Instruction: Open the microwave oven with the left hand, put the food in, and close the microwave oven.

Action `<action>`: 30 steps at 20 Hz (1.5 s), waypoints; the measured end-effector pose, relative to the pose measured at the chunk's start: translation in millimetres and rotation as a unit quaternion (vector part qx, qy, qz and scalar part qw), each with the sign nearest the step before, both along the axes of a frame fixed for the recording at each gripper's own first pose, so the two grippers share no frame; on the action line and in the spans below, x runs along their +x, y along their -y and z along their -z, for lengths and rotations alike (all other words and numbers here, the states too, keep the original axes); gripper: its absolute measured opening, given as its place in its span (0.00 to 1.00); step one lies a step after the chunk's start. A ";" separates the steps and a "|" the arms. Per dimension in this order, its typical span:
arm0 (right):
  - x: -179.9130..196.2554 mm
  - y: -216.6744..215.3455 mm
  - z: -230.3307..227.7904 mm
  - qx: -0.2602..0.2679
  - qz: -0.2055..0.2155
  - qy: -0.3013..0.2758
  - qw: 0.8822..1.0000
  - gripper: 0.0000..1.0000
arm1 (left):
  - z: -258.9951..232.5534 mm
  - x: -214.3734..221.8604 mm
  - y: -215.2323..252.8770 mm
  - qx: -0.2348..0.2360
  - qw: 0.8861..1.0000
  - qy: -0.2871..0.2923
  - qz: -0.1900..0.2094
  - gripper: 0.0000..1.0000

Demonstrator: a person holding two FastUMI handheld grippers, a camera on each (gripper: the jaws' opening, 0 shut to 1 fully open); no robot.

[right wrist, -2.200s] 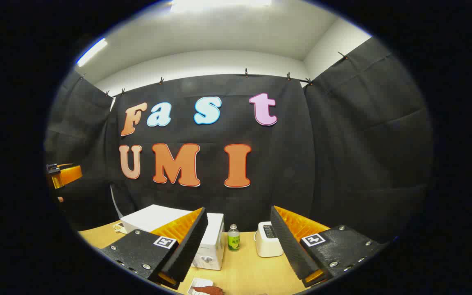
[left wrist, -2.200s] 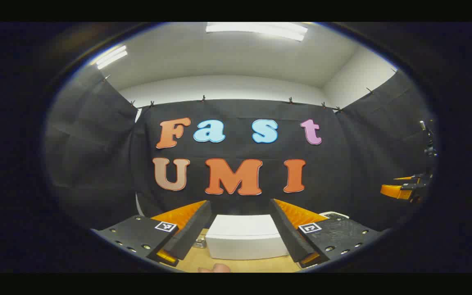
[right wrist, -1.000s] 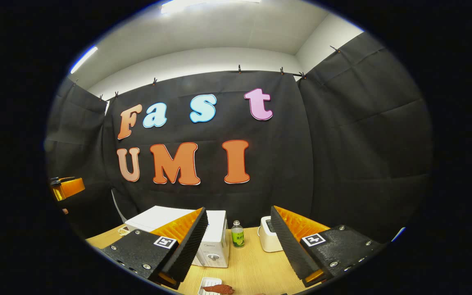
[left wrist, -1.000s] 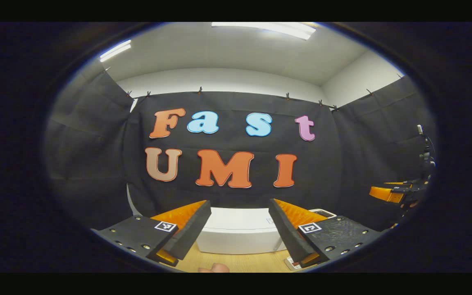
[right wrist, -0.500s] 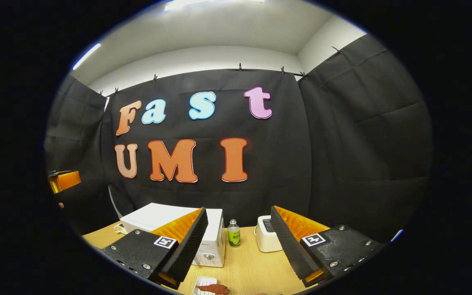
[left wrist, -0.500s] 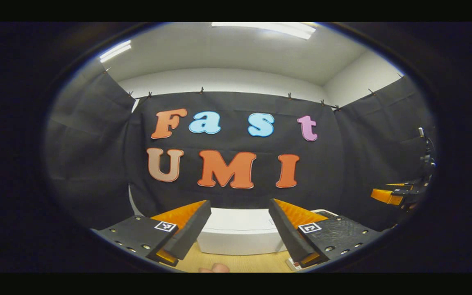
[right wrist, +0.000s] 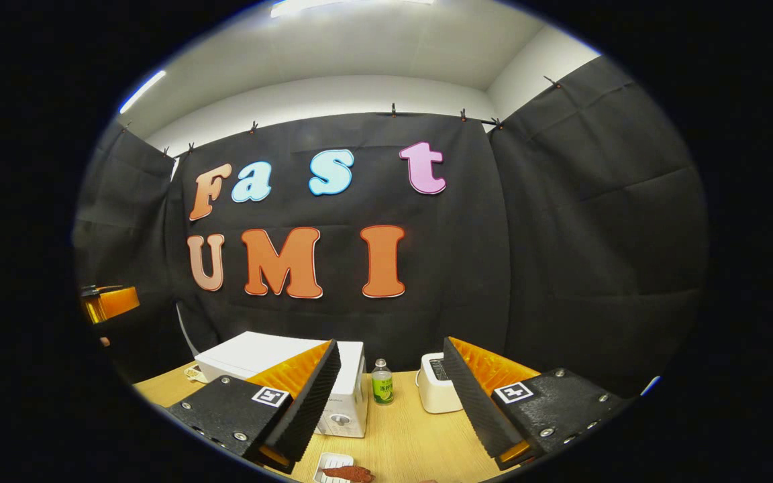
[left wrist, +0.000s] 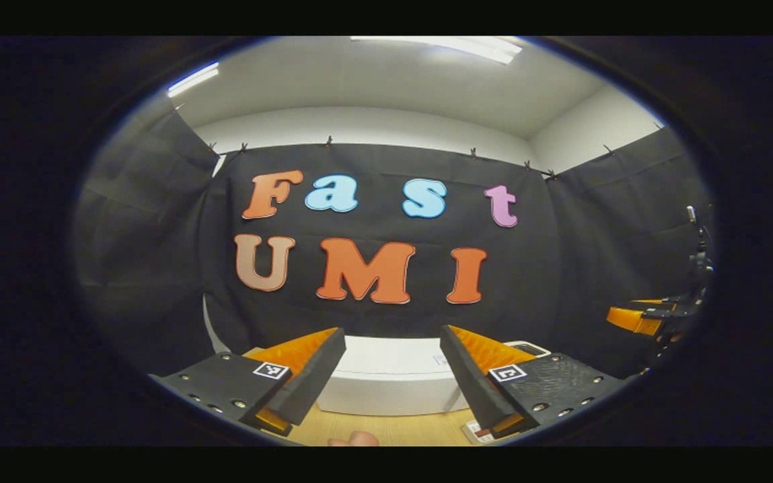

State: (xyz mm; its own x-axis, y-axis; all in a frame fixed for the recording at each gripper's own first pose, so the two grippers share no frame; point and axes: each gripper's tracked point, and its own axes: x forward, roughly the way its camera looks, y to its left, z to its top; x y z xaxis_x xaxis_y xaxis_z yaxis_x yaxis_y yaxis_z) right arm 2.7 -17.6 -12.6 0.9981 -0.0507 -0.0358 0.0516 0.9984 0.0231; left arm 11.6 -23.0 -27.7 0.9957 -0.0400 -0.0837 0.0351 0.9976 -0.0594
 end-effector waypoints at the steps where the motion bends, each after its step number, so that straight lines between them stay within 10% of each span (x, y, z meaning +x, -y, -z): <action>1: 0.8 3.1 2.0 -0.002 0.004 -0.001 1.000 0.95 | 6.3 3.2 4.1 -0.005 1.000 -0.004 0.004 0.92; 30: 6.3 50.2 77.9 -0.035 0.020 -0.010 0.999 0.95 | 365.1 80.0 147.0 0.088 0.982 -0.161 0.037 0.92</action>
